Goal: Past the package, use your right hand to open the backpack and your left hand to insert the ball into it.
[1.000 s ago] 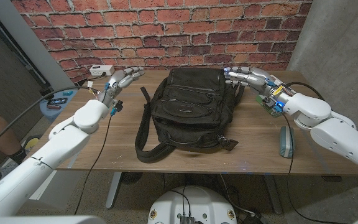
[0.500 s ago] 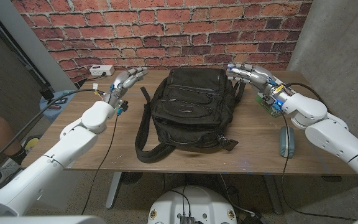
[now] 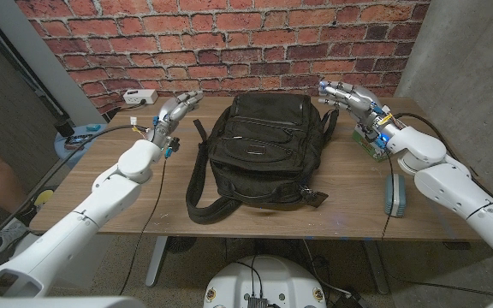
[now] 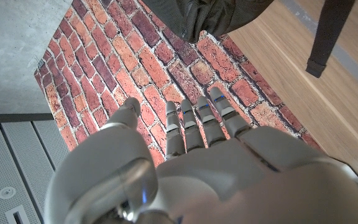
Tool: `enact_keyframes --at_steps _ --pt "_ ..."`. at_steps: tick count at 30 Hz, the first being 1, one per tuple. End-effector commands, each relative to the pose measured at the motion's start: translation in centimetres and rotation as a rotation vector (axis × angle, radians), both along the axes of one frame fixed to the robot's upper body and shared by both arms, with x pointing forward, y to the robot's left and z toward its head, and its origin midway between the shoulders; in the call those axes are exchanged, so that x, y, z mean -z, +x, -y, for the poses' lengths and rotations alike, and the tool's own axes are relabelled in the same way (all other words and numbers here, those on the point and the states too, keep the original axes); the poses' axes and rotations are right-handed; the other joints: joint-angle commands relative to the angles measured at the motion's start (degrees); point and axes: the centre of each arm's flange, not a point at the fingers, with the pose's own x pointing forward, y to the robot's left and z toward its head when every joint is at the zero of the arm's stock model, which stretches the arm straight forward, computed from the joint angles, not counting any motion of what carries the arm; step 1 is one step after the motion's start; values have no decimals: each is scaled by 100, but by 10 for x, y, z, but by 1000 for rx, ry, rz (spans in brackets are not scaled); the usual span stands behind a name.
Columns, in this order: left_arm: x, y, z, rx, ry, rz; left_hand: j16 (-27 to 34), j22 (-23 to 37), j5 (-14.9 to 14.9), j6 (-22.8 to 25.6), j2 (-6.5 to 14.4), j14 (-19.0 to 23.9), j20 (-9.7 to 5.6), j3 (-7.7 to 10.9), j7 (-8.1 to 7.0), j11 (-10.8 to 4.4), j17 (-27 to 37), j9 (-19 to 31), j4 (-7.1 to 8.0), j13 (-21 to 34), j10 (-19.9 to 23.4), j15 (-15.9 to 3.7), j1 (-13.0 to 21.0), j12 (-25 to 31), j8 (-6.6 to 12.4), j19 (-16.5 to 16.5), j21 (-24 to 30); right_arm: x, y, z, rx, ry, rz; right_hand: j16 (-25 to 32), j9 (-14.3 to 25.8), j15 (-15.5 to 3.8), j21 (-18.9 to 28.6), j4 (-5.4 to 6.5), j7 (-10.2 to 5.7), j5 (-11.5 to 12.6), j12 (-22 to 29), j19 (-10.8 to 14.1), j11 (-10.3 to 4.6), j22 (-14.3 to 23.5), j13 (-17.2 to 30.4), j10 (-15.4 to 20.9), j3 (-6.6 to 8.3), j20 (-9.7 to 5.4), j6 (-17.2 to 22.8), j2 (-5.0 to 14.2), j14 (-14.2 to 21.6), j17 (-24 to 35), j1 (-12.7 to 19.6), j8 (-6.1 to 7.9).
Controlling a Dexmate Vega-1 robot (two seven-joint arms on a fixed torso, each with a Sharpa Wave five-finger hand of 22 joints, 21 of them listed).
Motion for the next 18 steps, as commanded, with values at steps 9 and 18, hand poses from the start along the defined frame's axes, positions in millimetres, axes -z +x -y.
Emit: enact_keyframes --at_steps 9,18 --pt "4 10 -7 77 -108 14 -69 12 15 -195 15 -163 27 39 16 75 26 27 151 -29 -162 73 -219 -101 -57 -71 -30 0 18 13 6 112 20 26 8 -31 -32 103 20 3 -17 26 18 24 -14 -37 -39 -50 -39 -22 -40 -1 -211 -14" --pt "9 10 -14 101 -133 23 -108 10 -14 -365 40 -346 72 50 26 104 22 27 323 -75 -284 158 -439 -152 -87 -170 -70 10 23 18 10 162 11 17 4 -27 -48 186 17 -25 -27 19 11 26 -31 -66 -93 -69 -65 -34 -70 -7 -389 -25"
